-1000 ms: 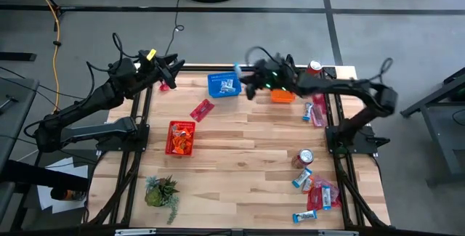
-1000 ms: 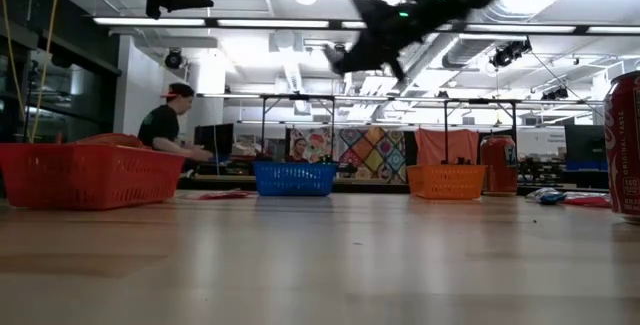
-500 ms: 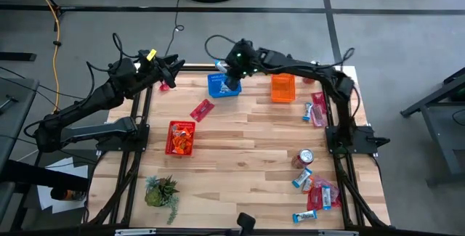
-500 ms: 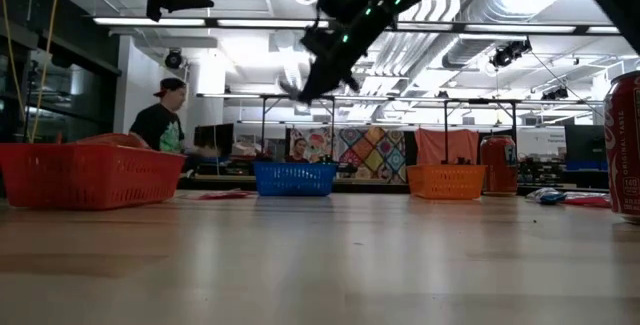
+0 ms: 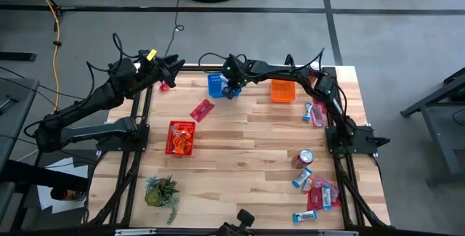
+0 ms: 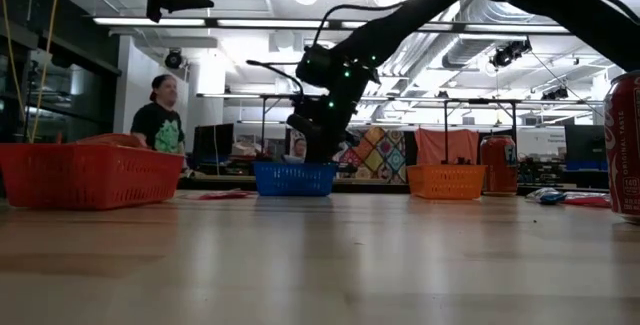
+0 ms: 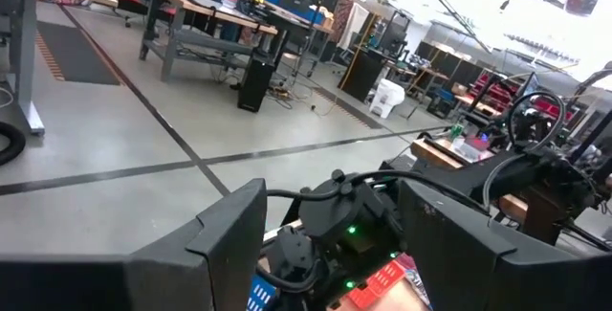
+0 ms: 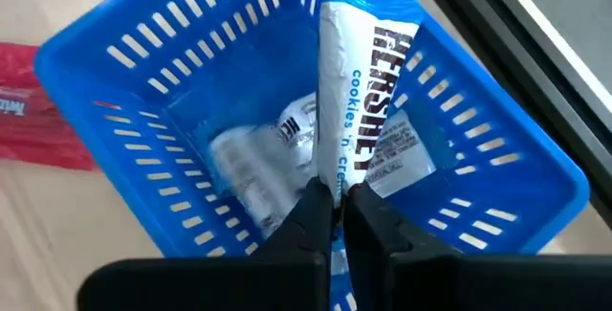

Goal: Sort candy
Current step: Put the white candy pack into the blue basket

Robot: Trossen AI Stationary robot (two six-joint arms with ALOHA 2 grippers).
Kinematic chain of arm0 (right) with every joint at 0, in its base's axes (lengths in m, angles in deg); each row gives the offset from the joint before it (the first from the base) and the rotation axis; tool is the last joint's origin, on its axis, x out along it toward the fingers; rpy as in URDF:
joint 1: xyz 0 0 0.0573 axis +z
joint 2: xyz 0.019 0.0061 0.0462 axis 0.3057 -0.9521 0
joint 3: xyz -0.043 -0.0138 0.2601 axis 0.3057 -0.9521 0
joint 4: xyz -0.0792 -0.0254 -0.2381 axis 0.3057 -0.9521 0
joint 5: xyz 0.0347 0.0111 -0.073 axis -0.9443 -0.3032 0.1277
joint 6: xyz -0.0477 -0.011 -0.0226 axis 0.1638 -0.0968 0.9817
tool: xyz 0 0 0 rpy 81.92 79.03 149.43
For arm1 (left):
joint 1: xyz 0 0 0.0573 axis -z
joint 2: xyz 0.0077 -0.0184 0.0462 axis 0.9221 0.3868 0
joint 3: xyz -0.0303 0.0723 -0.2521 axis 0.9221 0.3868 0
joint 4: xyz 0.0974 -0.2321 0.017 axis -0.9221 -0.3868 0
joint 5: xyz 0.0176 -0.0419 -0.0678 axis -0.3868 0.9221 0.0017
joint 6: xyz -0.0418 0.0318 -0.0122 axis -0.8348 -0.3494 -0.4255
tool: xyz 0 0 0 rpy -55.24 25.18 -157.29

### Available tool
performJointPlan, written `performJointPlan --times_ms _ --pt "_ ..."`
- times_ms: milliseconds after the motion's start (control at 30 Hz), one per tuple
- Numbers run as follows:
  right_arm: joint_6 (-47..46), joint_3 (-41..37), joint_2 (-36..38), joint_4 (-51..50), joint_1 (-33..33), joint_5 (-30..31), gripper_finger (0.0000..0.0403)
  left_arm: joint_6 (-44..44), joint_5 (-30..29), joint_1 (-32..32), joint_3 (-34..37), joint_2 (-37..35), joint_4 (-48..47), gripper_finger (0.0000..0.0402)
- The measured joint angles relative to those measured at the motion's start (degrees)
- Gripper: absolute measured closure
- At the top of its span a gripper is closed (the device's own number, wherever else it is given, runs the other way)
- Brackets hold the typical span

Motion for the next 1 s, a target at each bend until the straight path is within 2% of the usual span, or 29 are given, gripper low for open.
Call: performJointPlan --times_ms 367,500,767,867,1000 --pt "-3.7 0.0 0.0 0.0 0.1 -2.7 0.0350 0.0 0.0 0.0 0.0 0.0 -0.5 0.0177" --pt "-2.8 0.0 0.5 -0.6 0.1 -3.5 0.0305 0.0 0.0 0.0 0.0 0.0 -0.5 0.0177" --pt "0.2 0.0 3.9 -1.6 -0.2 -3.2 0.0190 0.0 0.0 0.0 0.0 0.0 -0.6 0.0177" --pt "2.4 0.0 6.9 -2.4 -0.9 -3.4 0.0170 0.2 0.0 0.0 0.0 0.0 -0.6 0.0177" --pt "4.3 0.1 11.0 -4.3 -1.8 -4.0 0.0165 1.5 0.0 0.0 0.0 0.0 -0.6 0.0177"
